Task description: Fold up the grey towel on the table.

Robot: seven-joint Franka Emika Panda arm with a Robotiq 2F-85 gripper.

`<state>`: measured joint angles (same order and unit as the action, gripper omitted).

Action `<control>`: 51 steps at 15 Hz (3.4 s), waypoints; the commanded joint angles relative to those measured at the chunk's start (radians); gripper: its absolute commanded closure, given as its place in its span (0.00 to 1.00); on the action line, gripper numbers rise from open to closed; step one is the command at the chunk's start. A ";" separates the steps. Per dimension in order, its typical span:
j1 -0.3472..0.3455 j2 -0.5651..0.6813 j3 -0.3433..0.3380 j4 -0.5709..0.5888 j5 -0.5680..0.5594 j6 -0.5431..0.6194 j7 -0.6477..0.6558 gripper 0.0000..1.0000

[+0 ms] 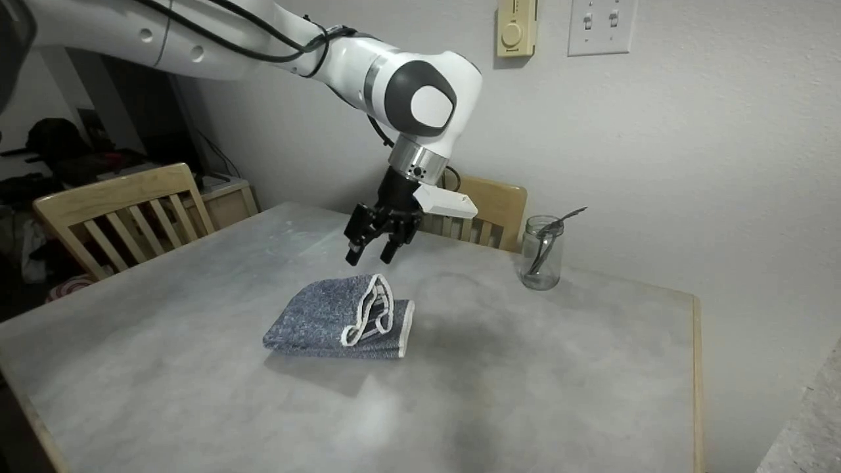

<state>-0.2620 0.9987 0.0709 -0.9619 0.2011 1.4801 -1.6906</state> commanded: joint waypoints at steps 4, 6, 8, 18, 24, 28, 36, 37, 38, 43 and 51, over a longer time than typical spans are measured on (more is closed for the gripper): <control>0.020 -0.223 0.001 -0.350 0.189 0.273 0.250 0.26; 0.032 -0.263 0.009 -0.437 0.207 0.400 0.335 0.40; 0.055 -0.305 0.005 -0.529 0.209 0.527 0.426 0.55; 0.128 -0.418 0.034 -0.758 0.115 0.827 0.731 0.96; 0.126 -0.430 0.026 -0.775 0.114 0.834 0.732 0.96; 0.126 -0.430 0.026 -0.776 0.114 0.834 0.732 0.96; 0.157 -0.457 0.010 -0.809 0.072 0.867 0.800 0.57; 0.179 -0.474 -0.003 -0.829 0.038 0.892 0.848 0.49; 0.202 -0.490 -0.014 -0.846 -0.006 0.914 0.908 0.42; 0.312 -0.574 -0.063 -0.919 -0.291 0.925 1.261 0.08; 0.353 -0.691 -0.063 -1.035 -0.433 0.760 1.607 0.41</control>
<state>0.0855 0.3705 0.0149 -1.9267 -0.2108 2.2861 -0.1444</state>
